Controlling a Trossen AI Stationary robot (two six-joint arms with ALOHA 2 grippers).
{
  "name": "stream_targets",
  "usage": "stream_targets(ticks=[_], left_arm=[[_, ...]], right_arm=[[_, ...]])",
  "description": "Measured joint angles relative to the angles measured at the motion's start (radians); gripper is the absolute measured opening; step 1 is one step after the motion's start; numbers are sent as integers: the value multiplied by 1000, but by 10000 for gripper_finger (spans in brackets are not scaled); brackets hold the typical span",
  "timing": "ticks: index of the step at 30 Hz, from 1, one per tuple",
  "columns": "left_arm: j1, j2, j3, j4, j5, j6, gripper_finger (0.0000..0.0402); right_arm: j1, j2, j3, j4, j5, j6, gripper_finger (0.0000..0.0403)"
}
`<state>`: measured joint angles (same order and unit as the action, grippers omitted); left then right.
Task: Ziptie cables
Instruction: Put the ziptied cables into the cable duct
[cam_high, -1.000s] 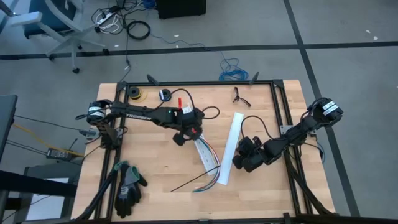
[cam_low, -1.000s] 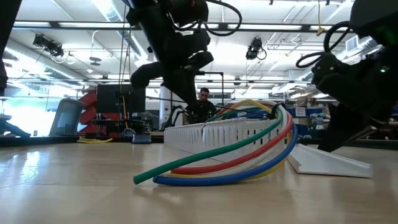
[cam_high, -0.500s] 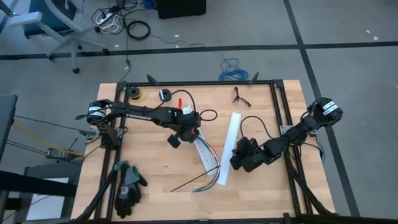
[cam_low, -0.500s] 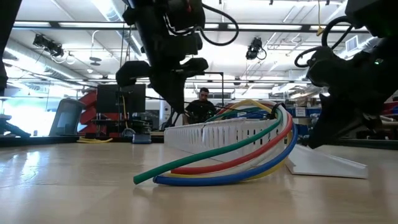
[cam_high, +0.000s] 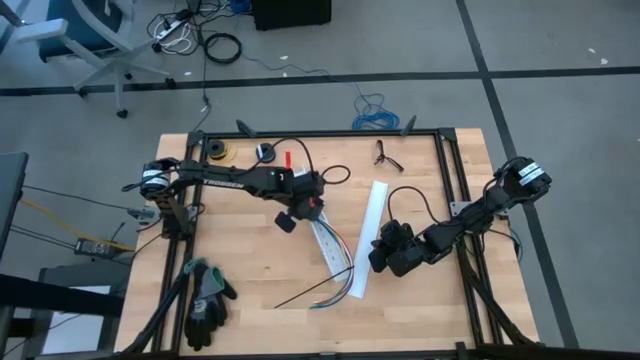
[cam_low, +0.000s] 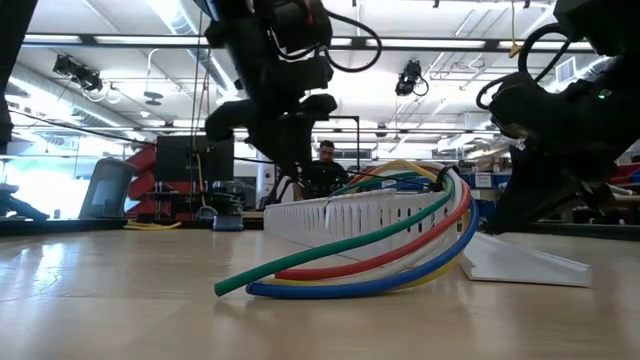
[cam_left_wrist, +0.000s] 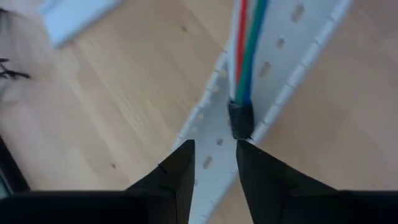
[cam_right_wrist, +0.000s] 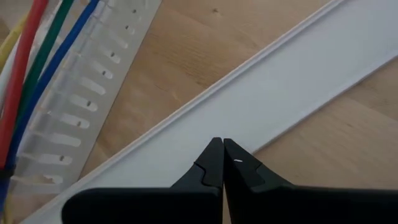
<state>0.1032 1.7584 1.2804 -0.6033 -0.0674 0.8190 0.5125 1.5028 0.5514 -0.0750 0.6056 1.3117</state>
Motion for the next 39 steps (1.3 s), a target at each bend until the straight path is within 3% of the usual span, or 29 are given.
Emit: stream_targets(ticks=[5,13,24,32,39], left_arm=[[4,0,-2,35,161,1,131],[54,44,1,26,216,-97,131],[62,108,4,38,229,-158,131],[57,150,3,48,302,-220,131],[40,182,4,68,264,-228,126]], right_arm=[[4,0,0,1,0,-2,0],[24,0,0,7,0,-5,0],[40,0,0,11,0,-7,0],[40,0,0,11,0,-13,0],[51,0,0,15,0,-23,0]])
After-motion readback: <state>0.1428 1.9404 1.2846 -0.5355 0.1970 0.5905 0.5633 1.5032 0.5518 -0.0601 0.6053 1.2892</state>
